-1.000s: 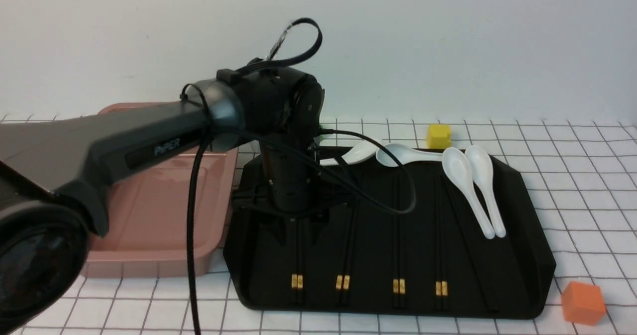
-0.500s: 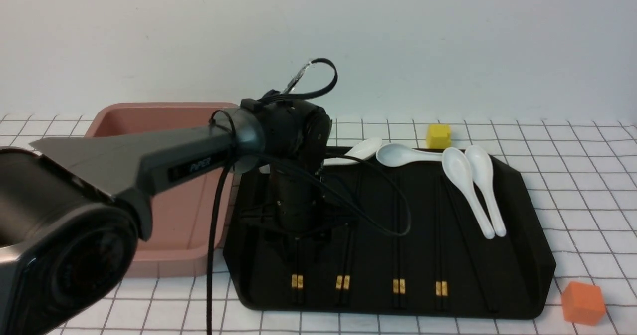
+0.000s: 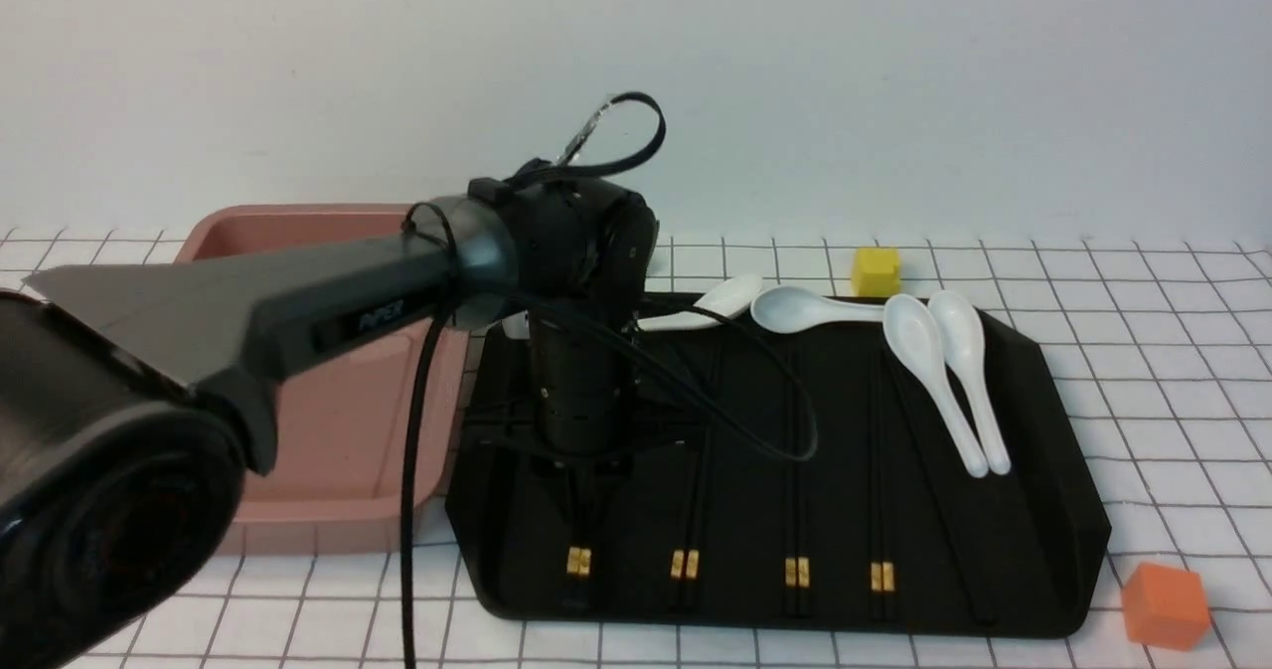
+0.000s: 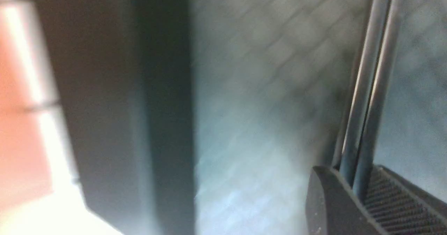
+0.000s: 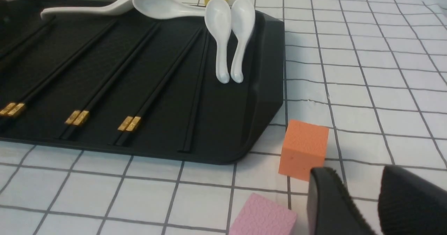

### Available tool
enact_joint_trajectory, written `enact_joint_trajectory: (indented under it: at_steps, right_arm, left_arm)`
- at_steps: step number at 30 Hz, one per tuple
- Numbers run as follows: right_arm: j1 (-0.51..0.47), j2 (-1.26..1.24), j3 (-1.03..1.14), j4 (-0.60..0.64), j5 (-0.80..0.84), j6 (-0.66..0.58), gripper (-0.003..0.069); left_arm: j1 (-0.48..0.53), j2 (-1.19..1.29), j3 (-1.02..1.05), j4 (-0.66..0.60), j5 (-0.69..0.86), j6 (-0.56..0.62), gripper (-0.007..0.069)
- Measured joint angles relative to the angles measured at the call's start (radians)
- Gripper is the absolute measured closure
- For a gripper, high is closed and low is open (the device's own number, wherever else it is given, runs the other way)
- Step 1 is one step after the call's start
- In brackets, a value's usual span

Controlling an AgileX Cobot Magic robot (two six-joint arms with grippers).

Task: On white black tablecloth take chopsticks from black tray and put them in box.
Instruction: 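Reach over to the black tray and grasp a pair of chopsticks with the left gripper, then place the chopsticks into the pink bin with the left gripper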

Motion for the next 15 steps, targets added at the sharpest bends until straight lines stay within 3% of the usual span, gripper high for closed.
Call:
enact_joint_trajectory:
  at_steps: [7,15]
  right_arm:
    - [0.000,0.000,0.000,0.000,0.000,0.000,0.0419]
    - [0.000,0.000,0.000,0.000,0.000,0.000,0.0419]
  left_arm:
    - [0.063,-0.225,0.001,0.044,0.048,0.036,0.0512]
    - [0.370,-0.329,0.002,0.014,0.061,0.249,0.0512]
